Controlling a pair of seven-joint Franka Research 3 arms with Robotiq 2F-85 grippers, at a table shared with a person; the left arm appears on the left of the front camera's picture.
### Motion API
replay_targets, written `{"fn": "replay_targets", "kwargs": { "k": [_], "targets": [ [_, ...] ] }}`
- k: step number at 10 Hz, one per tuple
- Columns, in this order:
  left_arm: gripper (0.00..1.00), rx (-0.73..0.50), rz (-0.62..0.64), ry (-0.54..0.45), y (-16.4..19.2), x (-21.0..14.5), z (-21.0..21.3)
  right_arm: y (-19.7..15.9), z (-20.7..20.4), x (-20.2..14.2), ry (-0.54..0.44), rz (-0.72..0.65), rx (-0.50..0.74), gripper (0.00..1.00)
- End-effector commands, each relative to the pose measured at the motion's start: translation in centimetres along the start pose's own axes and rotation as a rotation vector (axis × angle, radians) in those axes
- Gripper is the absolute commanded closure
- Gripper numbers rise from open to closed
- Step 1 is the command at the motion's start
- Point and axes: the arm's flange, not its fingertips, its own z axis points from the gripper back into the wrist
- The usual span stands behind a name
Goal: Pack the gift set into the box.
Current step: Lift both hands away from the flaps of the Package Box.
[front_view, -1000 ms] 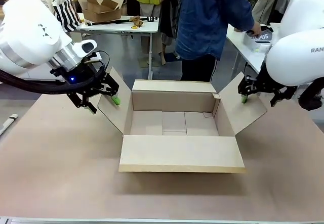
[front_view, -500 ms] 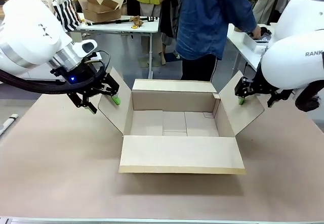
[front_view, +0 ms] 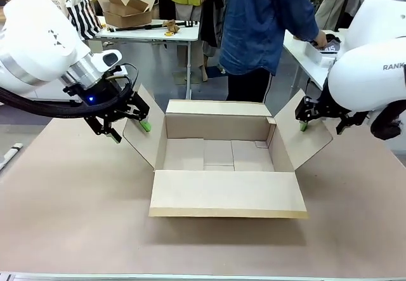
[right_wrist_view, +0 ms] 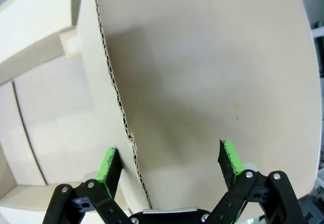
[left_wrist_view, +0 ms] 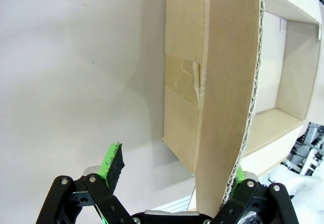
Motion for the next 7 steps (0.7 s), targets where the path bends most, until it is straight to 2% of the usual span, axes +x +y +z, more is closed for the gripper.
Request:
{"fn": "replay_targets", "kwargs": {
  "k": [1,7],
  "targets": [
    [0.00,0.013,0.003,-0.006,-0.03,0.04,0.06,-0.05,0.40,0.23,0.006,-0.002,-0.005,0.00],
    [0.00,0.013,0.003,-0.006,-0.03,0.04,0.06,-0.05,0.40,0.23,0.006,-0.002,-0.005,0.00]
  ]
}}
